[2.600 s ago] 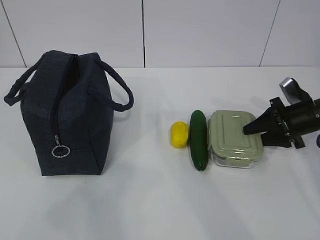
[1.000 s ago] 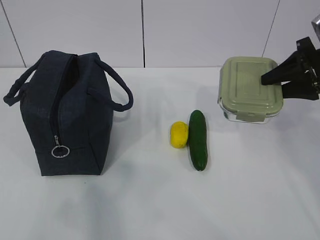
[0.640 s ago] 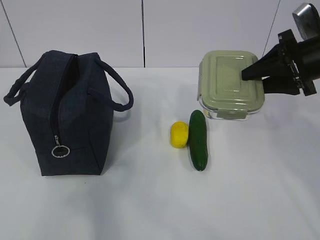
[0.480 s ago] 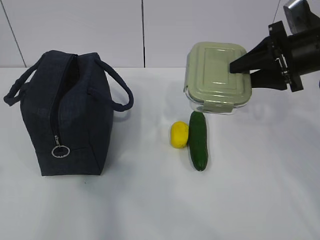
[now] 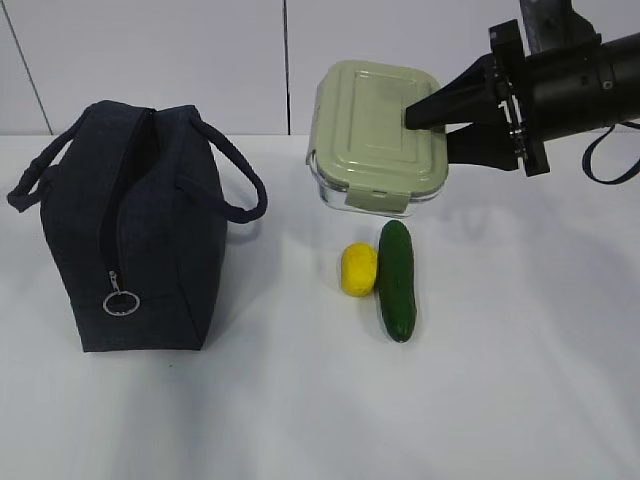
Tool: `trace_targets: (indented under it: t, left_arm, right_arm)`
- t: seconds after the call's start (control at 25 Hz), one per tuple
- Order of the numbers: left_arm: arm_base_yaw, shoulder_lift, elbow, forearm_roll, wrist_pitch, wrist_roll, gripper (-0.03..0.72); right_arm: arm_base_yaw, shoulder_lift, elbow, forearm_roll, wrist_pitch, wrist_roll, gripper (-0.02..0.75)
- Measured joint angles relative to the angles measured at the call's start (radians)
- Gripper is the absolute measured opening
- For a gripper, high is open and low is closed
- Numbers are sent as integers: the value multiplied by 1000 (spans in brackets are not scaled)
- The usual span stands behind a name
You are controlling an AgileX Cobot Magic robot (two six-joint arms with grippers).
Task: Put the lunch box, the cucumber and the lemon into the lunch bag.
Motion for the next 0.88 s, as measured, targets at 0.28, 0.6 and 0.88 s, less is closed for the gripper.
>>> trace_targets:
  t: [0.28,0.6,0.88]
  left_arm:
    - [0,402,-255,-6,70,0,368]
    - [0,668,-435,-35,108,27,359]
    - [-8,804,-474,-76,102,100,355]
  right_arm:
    - [57,0,0,17,0,-25,374]
    - [87,0,0,57,0,-43,374]
    - [123,0,0,90,-2,-68,374]
